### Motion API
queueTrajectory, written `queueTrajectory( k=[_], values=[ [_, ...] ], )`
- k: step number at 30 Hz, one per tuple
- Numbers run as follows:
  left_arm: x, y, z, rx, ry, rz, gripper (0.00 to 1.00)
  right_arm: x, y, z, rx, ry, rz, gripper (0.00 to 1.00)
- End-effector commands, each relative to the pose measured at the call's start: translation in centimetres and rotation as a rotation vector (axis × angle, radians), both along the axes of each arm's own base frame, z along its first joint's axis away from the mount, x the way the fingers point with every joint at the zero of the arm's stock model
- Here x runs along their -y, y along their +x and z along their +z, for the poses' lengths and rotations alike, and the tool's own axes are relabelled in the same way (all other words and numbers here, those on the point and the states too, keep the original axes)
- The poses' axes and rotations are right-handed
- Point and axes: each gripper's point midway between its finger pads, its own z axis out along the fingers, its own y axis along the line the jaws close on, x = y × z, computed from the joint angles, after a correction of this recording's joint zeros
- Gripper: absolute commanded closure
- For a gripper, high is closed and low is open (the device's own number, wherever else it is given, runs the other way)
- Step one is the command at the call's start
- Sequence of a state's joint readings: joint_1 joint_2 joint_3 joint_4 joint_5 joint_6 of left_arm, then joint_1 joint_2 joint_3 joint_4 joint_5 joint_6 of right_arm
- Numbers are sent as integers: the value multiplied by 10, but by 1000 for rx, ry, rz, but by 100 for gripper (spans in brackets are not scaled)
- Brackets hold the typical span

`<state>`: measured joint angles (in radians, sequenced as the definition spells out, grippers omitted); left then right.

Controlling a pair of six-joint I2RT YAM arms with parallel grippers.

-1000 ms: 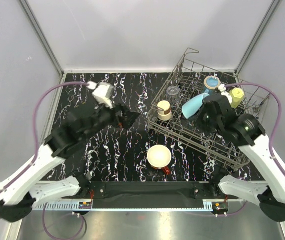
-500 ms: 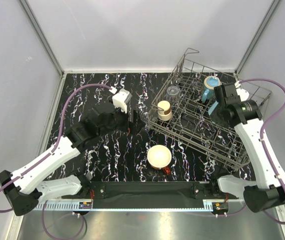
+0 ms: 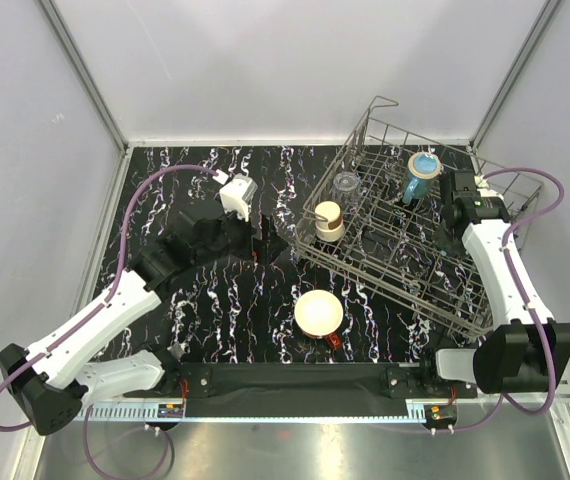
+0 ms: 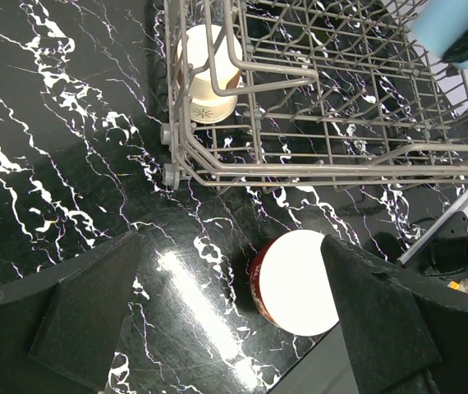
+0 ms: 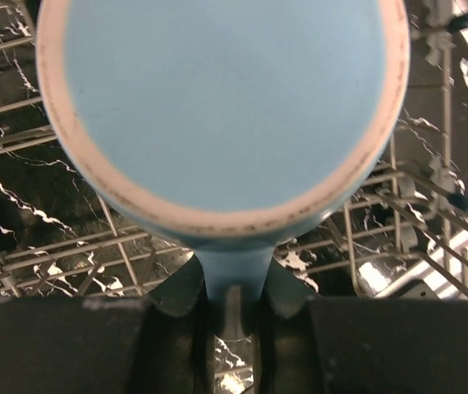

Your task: Load the cups into the dish rack

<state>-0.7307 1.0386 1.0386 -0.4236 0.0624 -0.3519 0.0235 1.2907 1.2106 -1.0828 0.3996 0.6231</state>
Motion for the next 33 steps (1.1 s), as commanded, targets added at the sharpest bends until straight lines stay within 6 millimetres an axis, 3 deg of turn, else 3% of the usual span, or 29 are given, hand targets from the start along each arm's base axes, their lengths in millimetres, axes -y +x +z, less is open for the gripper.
queueTrajectory(
  k=[1,6,18,33],
  values=[
    [7,2,14,28,-53,-22,1,3,36,20,168,-27,29,100],
    [9,1,14,24,-57,-31,1,8,42,21,191,-53,19,100],
    [7,2,12,23,-49,-20,1,14,52,-6,151,-96,20,100],
    [9,2,5,6,-39,-37,1,-4,44,-72,18,9,40,100]
  ],
)
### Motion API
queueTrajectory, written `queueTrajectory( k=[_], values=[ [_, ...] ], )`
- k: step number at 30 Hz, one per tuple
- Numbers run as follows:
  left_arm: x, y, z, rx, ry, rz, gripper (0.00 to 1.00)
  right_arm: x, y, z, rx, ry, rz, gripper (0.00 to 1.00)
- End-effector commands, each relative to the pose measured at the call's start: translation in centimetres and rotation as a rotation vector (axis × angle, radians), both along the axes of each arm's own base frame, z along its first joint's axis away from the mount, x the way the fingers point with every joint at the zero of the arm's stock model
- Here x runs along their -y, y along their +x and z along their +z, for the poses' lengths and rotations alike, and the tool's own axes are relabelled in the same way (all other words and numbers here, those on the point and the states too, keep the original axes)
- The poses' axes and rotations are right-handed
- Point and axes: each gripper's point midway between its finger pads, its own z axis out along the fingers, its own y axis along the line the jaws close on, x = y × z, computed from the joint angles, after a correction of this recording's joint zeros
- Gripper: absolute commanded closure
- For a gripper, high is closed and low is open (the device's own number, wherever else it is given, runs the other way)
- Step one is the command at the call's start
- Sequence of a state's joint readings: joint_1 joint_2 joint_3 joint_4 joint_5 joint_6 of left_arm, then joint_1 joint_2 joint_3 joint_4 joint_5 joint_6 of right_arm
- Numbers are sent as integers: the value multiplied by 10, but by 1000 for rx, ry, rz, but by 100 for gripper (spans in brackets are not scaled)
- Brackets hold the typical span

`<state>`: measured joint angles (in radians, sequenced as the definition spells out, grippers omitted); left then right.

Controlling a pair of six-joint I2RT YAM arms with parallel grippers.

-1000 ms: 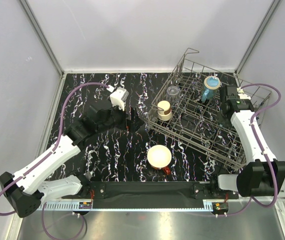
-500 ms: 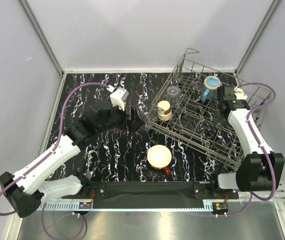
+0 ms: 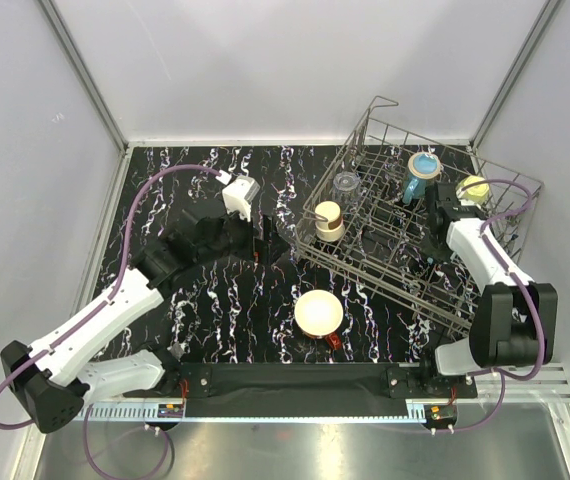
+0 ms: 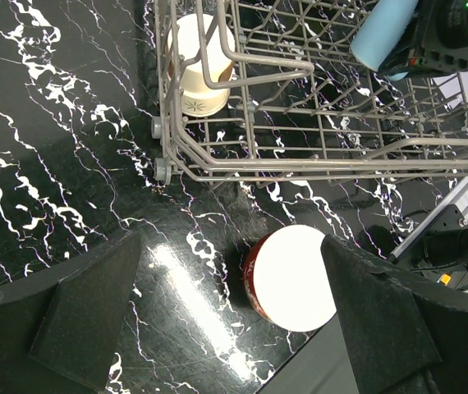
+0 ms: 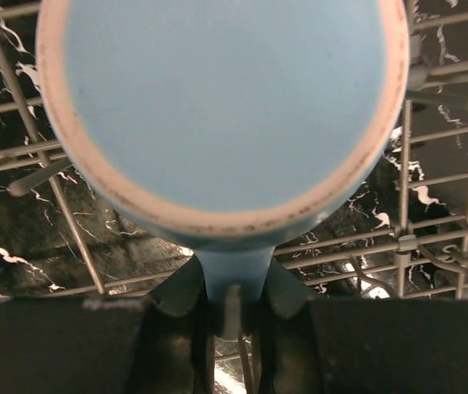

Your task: Load the cups into the dish rack

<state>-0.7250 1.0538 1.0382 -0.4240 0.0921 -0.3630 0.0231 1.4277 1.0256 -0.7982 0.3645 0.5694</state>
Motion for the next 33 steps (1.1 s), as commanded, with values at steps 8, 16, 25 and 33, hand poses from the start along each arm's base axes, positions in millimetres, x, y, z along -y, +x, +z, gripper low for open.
queueTrajectory(
  k=[8,16,25,33],
  values=[
    [7,3,8,28,-34,-27,1,-3,12,-7,23,20,-17,65],
    [8,4,6,21,-29,-28,1,-4,2,0,20,31,-22,16],
    [10,5,0,5,-24,-28,1,-12,-20,49,105,73,-3,10],
    [13,6,-9,-23,-9,-35,2,-46,-50,93,228,249,100,0]
  ],
)
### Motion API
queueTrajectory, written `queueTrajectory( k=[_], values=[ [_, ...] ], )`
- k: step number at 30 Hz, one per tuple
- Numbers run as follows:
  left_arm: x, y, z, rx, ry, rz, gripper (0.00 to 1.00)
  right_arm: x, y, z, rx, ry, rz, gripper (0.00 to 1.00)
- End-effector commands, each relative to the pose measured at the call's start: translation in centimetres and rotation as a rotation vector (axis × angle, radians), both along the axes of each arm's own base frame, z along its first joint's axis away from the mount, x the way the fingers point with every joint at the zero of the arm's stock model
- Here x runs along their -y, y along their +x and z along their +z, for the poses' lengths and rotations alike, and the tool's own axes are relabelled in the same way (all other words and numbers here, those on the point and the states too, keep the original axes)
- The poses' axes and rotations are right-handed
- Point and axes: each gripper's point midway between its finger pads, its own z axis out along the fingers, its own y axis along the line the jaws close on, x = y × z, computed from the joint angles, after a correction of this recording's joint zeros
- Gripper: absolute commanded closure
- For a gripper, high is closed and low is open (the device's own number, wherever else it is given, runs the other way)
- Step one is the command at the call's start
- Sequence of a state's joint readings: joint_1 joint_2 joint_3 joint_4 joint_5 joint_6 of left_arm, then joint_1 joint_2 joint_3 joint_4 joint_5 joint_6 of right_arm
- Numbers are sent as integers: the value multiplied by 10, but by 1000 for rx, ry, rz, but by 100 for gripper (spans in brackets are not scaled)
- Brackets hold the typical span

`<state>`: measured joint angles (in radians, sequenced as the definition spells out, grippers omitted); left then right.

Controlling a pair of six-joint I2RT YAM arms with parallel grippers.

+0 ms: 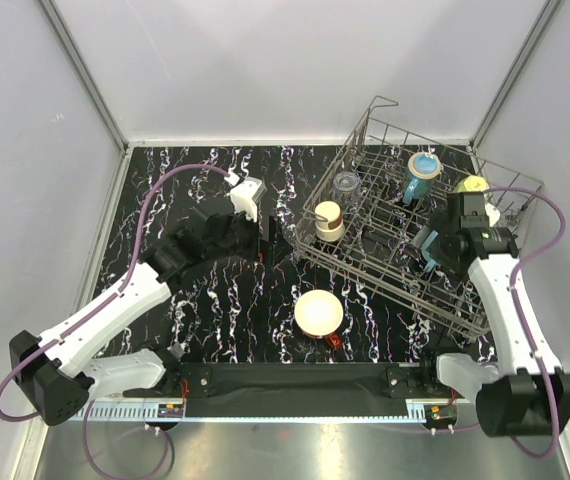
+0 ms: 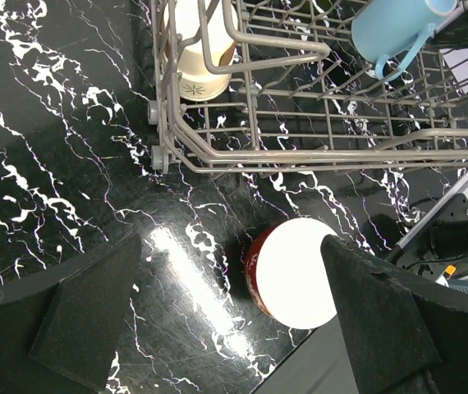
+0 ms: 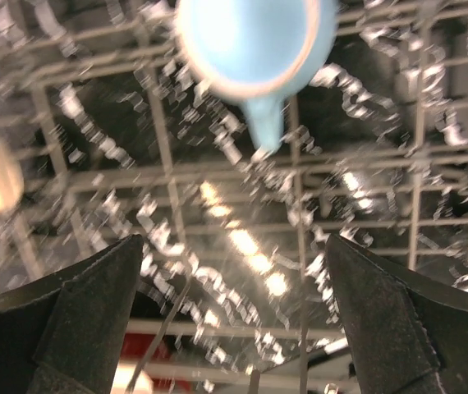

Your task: Load the cups into the dish rack

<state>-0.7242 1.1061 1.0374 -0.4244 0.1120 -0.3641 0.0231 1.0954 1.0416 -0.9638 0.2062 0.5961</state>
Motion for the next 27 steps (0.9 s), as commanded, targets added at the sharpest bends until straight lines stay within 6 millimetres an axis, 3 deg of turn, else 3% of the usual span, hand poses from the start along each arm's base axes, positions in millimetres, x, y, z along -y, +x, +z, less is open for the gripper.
queueTrajectory(
  k=[1,13,17,21,27],
  values=[
    [6,4,7,20,-34,-19,2,-25,-15,23,48,119,80,0],
    [25,-6,-23,-76,73,-57,11,-39,-59,49,140,206,104,0],
    [28,-19,-30,-119,74,-43,11,-45,-65,56,168,233,117,0],
    [17,-31,-54,-211,69,23,14,-50,-69,58,178,265,128,0],
    [20,-47,-76,-293,43,24,17,-54,-71,57,194,290,135,0]
  ],
)
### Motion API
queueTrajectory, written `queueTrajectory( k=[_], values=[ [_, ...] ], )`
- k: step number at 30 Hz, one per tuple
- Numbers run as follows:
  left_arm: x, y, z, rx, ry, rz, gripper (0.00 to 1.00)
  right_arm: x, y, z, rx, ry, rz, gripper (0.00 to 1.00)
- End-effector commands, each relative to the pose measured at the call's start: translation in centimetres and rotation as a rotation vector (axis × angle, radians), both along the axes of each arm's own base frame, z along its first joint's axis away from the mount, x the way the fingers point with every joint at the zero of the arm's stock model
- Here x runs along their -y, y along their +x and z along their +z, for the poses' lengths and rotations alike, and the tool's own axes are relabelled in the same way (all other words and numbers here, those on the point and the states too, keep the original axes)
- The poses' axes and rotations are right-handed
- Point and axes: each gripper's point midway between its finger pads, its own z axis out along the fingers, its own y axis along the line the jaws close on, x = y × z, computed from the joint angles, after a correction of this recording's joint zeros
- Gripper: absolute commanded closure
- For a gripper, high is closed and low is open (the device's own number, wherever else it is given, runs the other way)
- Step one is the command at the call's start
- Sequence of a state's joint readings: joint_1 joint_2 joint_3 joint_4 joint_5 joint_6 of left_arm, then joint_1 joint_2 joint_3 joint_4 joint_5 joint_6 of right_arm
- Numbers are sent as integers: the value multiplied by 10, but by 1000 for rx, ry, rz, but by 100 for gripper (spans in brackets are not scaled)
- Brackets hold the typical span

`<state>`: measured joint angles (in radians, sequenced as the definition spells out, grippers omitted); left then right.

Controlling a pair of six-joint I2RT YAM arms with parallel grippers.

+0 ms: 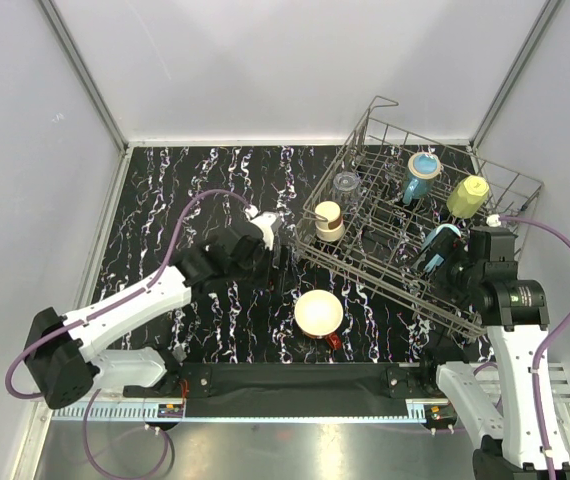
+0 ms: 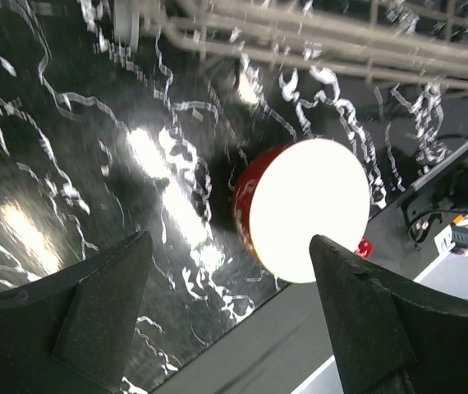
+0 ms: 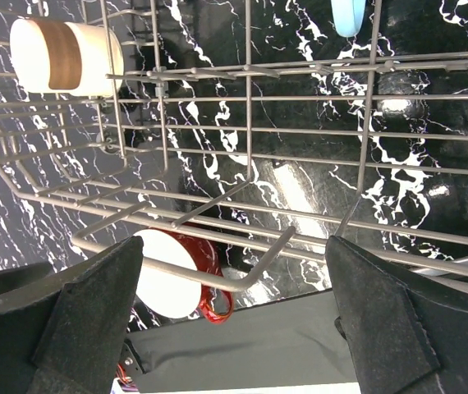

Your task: Load the cups into the dish rack

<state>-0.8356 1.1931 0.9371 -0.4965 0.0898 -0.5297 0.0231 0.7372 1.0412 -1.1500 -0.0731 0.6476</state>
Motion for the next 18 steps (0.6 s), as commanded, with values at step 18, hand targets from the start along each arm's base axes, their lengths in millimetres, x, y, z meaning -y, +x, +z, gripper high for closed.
queueTrajectory(
  k=[18],
  values=[
    [30,-43,-46,-105,-16,-13,22,-4,-15,11,26,5,38,0]
  ],
)
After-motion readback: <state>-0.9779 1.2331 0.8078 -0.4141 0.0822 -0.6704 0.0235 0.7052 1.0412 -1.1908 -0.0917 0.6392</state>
